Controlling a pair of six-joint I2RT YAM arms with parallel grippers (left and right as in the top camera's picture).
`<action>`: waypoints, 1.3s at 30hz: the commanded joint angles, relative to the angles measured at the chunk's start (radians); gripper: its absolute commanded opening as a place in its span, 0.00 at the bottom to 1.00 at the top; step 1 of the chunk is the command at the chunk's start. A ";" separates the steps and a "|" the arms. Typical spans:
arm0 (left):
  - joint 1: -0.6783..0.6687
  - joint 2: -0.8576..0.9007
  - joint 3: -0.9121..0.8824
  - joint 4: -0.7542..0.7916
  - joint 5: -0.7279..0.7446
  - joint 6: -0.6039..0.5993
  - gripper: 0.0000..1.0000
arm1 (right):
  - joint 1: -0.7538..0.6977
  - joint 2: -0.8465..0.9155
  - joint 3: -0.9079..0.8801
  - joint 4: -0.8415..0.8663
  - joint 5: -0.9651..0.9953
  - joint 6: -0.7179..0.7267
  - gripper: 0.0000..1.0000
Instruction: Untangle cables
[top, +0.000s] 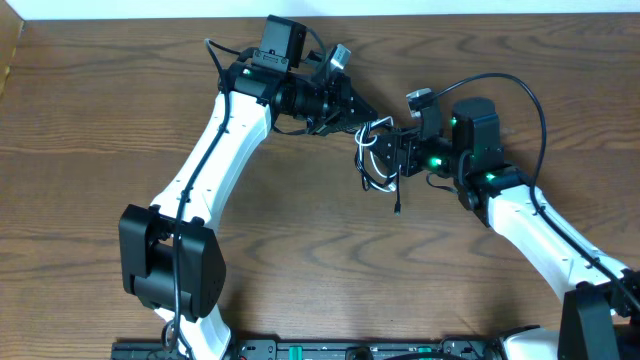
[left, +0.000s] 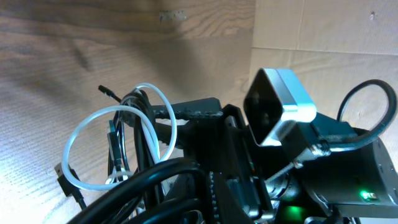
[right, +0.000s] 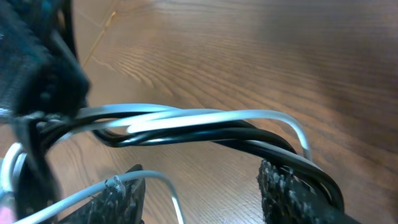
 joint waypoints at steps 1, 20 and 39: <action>-0.002 -0.007 0.004 -0.005 0.046 -0.041 0.08 | 0.018 0.010 0.011 0.008 0.064 0.047 0.54; 0.011 -0.007 0.004 0.195 0.174 -0.257 0.07 | 0.087 0.060 0.011 0.009 0.073 0.052 0.12; 0.140 -0.007 0.004 -0.027 -0.285 -0.029 0.07 | -0.018 -0.380 0.011 -0.422 0.501 0.092 0.01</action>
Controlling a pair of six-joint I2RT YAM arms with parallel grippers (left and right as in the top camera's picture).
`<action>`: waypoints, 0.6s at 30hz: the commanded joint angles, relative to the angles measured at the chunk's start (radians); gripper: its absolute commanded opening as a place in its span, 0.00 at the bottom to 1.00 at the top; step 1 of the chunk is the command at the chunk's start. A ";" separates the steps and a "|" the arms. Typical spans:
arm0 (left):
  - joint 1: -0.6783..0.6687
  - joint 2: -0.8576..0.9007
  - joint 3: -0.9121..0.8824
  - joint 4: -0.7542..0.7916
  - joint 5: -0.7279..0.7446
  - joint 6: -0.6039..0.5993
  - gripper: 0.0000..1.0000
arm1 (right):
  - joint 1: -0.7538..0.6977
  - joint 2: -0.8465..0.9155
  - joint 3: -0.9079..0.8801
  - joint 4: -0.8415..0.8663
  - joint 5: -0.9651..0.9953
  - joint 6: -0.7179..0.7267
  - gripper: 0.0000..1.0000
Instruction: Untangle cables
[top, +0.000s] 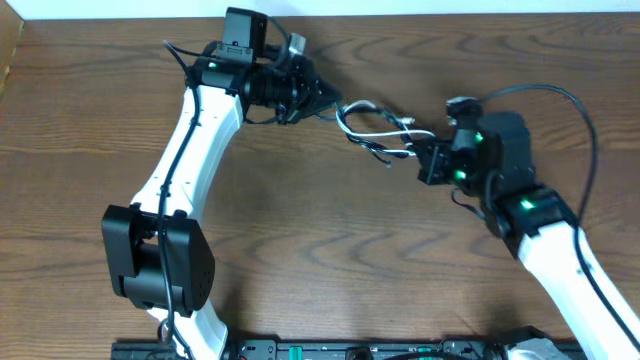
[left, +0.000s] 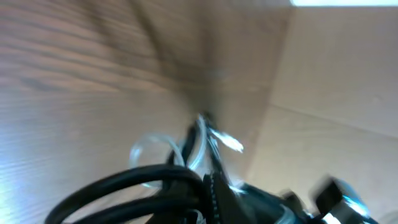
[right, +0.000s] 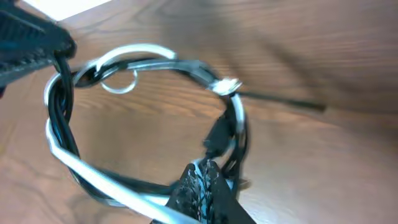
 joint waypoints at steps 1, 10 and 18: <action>0.012 -0.007 0.005 -0.037 -0.164 0.081 0.07 | -0.007 -0.088 0.010 -0.079 0.178 0.002 0.01; 0.012 -0.007 0.005 -0.063 -0.195 0.150 0.07 | -0.008 -0.132 0.010 -0.290 0.282 -0.003 0.01; 0.011 -0.007 0.005 -0.058 0.090 0.437 0.07 | -0.008 -0.130 0.010 -0.205 0.047 -0.167 0.40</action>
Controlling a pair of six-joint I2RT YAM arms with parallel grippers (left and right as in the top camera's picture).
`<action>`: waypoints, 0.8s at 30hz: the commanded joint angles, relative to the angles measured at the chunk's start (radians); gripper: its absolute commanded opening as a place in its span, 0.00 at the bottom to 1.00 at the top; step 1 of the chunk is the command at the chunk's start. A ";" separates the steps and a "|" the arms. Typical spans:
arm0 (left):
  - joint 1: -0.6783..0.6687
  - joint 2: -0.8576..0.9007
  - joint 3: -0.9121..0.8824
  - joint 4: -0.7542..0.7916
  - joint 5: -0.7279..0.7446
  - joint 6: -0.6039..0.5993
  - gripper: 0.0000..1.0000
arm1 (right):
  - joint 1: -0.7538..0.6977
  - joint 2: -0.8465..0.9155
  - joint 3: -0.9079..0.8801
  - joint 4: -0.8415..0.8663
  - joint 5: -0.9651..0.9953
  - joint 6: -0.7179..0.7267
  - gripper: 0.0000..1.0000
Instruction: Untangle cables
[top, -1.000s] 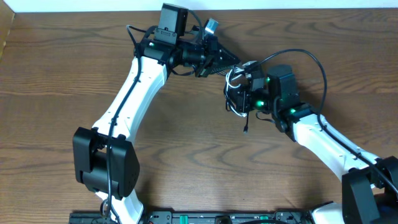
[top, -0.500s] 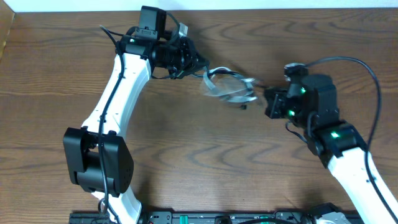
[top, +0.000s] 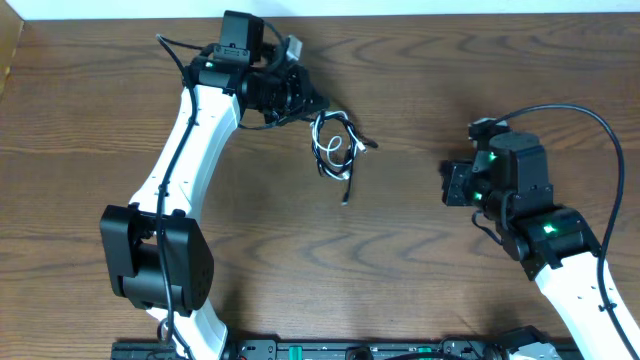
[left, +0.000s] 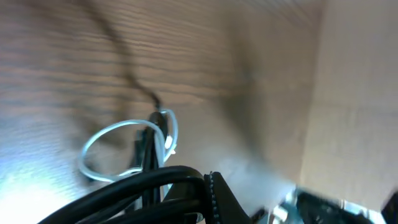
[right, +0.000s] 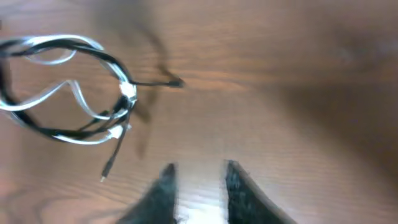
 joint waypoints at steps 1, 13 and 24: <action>0.002 -0.007 0.005 -0.004 0.221 0.204 0.08 | -0.004 0.000 0.008 0.066 -0.172 -0.117 0.50; -0.048 -0.007 0.005 -0.111 0.426 0.282 0.08 | -0.004 0.170 0.008 0.319 -0.476 -0.194 0.54; -0.055 -0.007 0.005 -0.305 0.426 0.283 0.07 | -0.004 0.262 0.008 0.373 -0.671 -0.336 0.50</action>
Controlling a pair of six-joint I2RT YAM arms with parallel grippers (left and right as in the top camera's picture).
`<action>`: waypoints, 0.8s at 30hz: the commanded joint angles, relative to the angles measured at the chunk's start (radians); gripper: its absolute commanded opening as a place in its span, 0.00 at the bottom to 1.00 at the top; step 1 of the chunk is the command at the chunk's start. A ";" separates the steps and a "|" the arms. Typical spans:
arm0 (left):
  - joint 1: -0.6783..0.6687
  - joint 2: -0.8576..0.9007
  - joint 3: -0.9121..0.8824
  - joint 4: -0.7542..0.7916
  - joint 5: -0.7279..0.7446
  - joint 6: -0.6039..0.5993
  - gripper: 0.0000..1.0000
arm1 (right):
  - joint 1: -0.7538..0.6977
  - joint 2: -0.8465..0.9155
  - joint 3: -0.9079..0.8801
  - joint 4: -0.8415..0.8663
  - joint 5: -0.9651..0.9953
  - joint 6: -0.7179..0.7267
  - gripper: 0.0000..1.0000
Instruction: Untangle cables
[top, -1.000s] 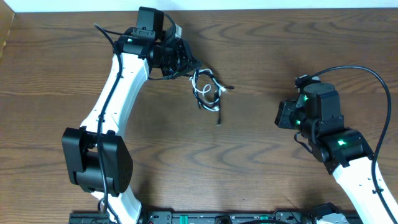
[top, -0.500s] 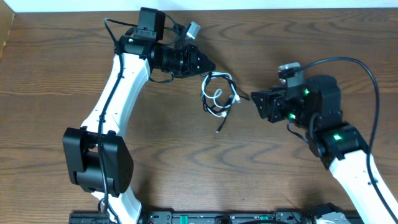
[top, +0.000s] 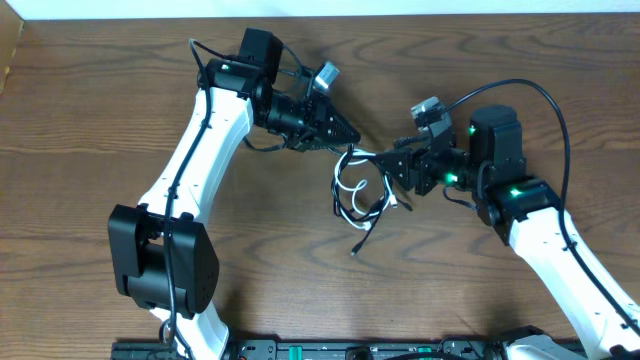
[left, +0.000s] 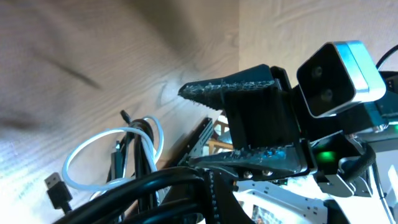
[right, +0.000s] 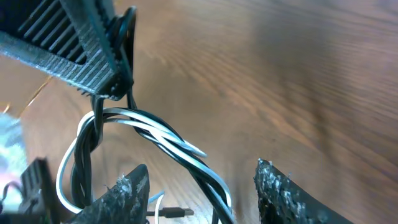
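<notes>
A tangle of black and white cables (top: 358, 192) hangs at the table's middle. My left gripper (top: 343, 143) is shut on its top; in the right wrist view one of its ribbed fingers (right: 87, 43) pinches the strands. My right gripper (top: 398, 170) is open at the bundle's right side. Its own view shows the twisted black and white strands (right: 168, 140) running between its spread fingers (right: 130, 190), with the right gripper (right: 205, 186) not closed on them. In the left wrist view the left gripper (left: 208, 186) grips black cable, and a white loop and USB plug (left: 56, 188) hang below.
The brown wooden table (top: 90, 150) ends at a white wall along the far edge. A loose black cable end (top: 356, 248) trails toward the front of the bundle. The right arm's own black hose (top: 545, 110) arches above its wrist.
My left gripper has moved right and toward the front with the bundle. My right gripper, which stood open far to the right, is now at the bundle with strands between its open fingers.
First both grippers were at the bundle, the right one open around strands. Then the bundle was stretched between both shut grippers. After that the right gripper had let go and stood away while the bundle hung from the left. Now the right is back at it, open.
</notes>
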 joint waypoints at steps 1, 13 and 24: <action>0.003 -0.007 0.005 -0.022 0.041 0.018 0.07 | -0.004 0.029 0.008 0.001 -0.116 -0.076 0.50; 0.003 -0.007 0.005 -0.081 0.116 0.055 0.08 | -0.029 0.113 0.008 0.035 -0.211 -0.114 0.06; 0.003 -0.007 0.005 -0.103 -0.023 0.055 0.08 | -0.247 0.113 0.008 0.080 -0.509 -0.016 0.01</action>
